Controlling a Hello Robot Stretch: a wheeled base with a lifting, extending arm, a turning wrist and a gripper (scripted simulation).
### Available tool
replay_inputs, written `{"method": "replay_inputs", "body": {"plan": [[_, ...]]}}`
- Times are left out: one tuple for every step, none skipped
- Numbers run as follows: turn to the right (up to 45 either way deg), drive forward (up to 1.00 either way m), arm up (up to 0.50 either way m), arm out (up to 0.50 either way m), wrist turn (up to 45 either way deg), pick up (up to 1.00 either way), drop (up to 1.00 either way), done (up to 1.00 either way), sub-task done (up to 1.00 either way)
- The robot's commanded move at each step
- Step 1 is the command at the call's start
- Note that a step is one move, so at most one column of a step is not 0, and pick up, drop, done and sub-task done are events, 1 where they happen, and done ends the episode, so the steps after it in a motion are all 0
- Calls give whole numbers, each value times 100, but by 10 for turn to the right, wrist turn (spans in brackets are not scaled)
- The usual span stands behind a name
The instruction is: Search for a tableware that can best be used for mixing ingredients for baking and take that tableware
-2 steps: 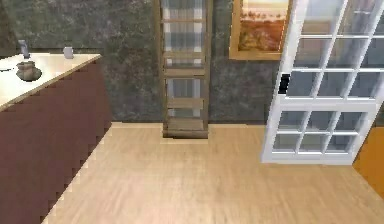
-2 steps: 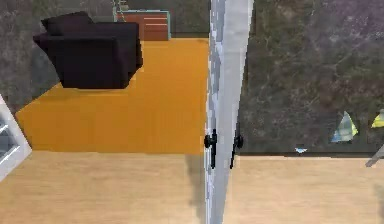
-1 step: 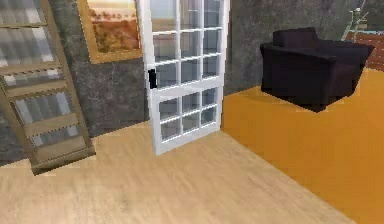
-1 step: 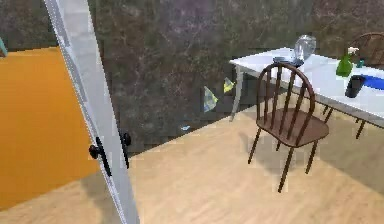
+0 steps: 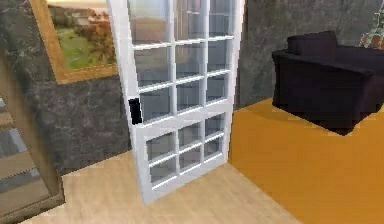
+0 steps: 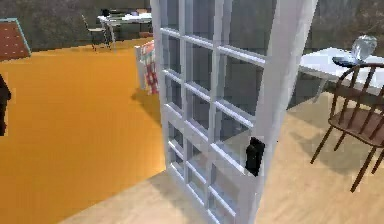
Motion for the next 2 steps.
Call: {"method": "replay_inputs", "body": {"plan": [[450,0,0,0,0,0,0,0,0],[90,0,0,0,0,0,0,0,0]]}}
